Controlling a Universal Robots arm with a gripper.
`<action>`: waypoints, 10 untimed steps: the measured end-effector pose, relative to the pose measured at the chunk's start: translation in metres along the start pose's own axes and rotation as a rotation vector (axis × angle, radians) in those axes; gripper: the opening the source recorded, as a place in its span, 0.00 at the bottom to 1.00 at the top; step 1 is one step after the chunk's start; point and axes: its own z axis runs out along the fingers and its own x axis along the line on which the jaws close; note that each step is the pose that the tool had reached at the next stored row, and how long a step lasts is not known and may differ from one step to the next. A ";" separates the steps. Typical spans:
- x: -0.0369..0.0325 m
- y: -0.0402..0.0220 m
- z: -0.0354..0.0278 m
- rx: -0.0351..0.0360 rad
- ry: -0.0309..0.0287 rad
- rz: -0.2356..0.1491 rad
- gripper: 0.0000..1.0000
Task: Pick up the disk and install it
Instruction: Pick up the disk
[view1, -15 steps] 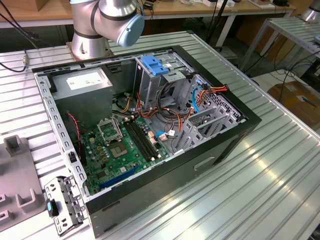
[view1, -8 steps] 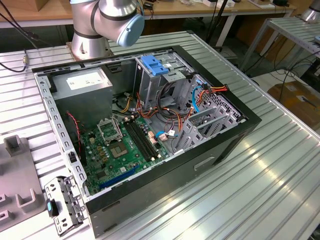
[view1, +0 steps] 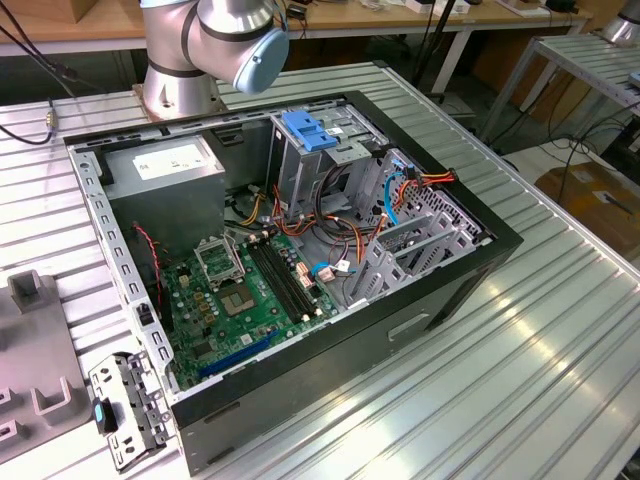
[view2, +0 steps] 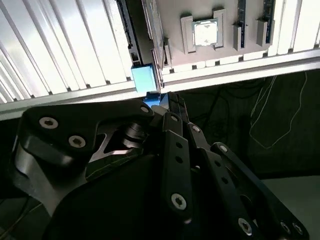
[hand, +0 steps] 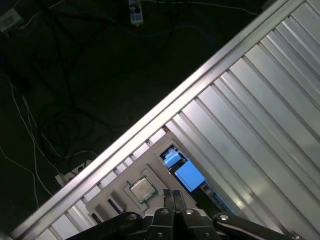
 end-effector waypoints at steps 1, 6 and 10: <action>0.0000 0.0000 0.0000 0.0006 0.0009 -0.021 0.11; -0.0005 0.0004 0.0003 0.0045 0.0063 -0.153 0.11; -0.0043 0.0035 0.0007 0.0053 0.0067 -0.165 0.11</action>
